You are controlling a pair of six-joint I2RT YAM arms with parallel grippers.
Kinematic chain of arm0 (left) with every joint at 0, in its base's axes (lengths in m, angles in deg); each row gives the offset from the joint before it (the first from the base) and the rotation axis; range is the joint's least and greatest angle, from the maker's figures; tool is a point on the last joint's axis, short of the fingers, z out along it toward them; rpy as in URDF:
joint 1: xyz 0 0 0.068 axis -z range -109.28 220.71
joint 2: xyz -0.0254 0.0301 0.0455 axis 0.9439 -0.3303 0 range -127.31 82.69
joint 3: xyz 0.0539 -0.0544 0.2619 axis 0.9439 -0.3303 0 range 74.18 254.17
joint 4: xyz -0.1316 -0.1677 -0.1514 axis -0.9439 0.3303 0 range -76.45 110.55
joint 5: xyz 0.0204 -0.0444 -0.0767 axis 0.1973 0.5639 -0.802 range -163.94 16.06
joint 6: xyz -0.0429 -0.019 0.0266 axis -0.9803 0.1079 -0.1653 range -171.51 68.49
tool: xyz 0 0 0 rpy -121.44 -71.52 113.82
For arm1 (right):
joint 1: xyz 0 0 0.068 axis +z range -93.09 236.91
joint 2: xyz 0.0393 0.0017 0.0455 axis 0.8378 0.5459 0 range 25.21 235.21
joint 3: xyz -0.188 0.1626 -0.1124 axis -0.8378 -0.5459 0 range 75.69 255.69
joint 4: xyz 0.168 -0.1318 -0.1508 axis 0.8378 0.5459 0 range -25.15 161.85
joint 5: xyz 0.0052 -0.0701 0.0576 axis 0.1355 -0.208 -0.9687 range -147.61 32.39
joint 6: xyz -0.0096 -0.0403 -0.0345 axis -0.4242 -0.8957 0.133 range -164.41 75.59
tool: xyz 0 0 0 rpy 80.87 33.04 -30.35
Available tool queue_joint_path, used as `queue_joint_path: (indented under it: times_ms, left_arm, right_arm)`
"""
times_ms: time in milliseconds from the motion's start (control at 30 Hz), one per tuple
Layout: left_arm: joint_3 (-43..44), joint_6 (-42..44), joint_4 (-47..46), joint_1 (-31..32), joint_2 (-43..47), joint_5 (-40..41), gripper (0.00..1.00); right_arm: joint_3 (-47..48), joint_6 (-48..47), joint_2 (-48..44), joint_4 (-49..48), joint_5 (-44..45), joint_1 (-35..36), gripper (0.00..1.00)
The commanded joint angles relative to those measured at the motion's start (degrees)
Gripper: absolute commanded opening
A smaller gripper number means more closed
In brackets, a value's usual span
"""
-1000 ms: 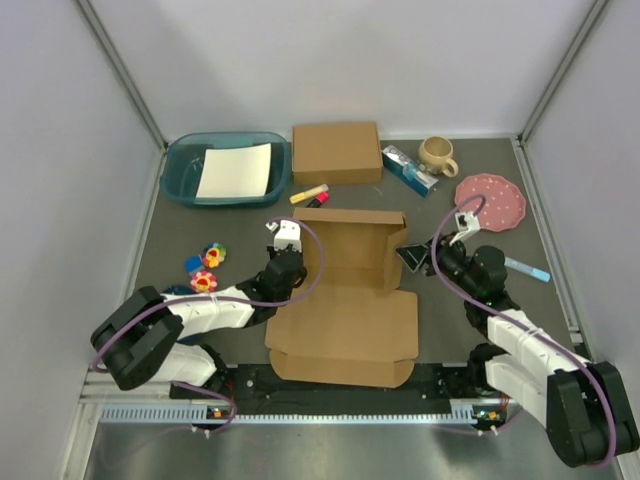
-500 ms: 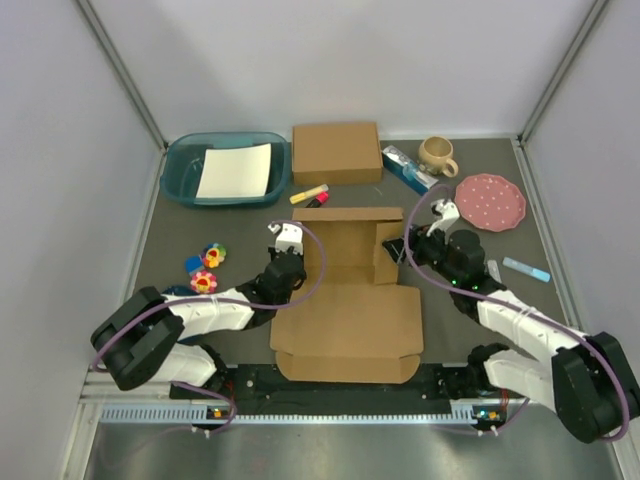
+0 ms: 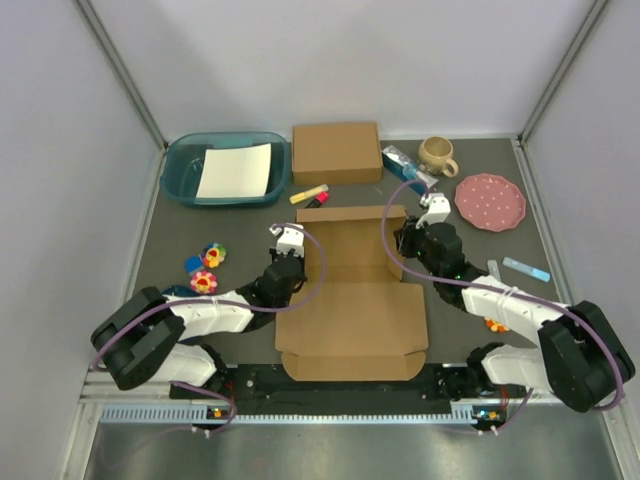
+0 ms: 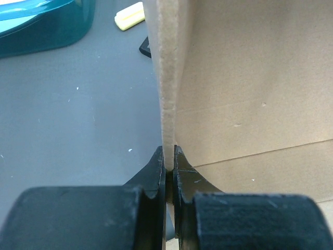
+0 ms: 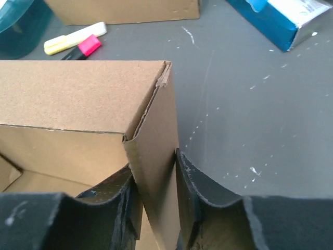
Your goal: Fold the paper box
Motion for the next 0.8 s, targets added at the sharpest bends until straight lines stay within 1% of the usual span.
queue_joint_path:
  times_ms: [0,67,133,167,233,333,367,433,467,567,700,767]
  left_arm:
    - [-1.1,1.8,-0.1,0.9,0.7,-3.5,0.0]
    - [-1.1,2.1,0.0,0.9,1.1,-3.4,0.0]
    - [-1.2,2.0,-0.1,1.0,1.3,-3.4,0.0]
    - [-1.2,2.0,-0.2,1.0,1.4,-3.5,0.0]
    - [-1.2,1.7,-0.3,1.0,1.6,-3.6,0.0]
    - [-1.3,1.7,-0.3,0.9,1.8,-3.5,0.0]
    - [-1.3,1.8,-0.4,0.9,1.9,-3.5,0.0]
    - [-1.4,1.7,-0.4,0.9,2.0,-3.5,0.0]
    - [-1.4,1.7,-0.5,0.9,2.1,-3.5,0.0]
    - [-1.4,1.6,-0.6,0.9,2.2,-3.5,0.0]
    - [-1.2,1.7,-0.4,0.9,2.4,-3.5,0.0]
    - [-1.2,1.6,-0.4,0.9,2.5,-3.5,0.0]
  right_arm:
    - [2.1,-2.0,1.4,-0.8,9.1,0.8,0.27]
    - [1.7,-2.0,1.8,-1.1,8.2,0.8,0.27]
    - [1.7,-2.0,2.6,-0.8,7.8,0.8,0.33]
    - [1.7,-1.9,3.1,-0.4,7.2,0.7,0.4]
    - [2.0,-2.0,3.7,0.3,7.7,1.0,0.41]
    - [2.0,-2.9,4.5,0.8,8.8,1.6,0.36]
    - [2.2,-3.2,5.3,1.0,9.3,1.9,0.31]
    - [2.6,-3.9,6.1,1.8,10.4,2.4,0.26]
    - [2.9,-4.0,6.6,2.1,11.5,3.1,0.18]
    - [4.6,-5.1,8.3,5.1,15.5,5.0,0.0]
    - [6.7,-6.1,10.2,8.9,21.0,7.3,0.0]
    - [7.5,-6.1,10.8,10.7,21.8,7.6,0.0]
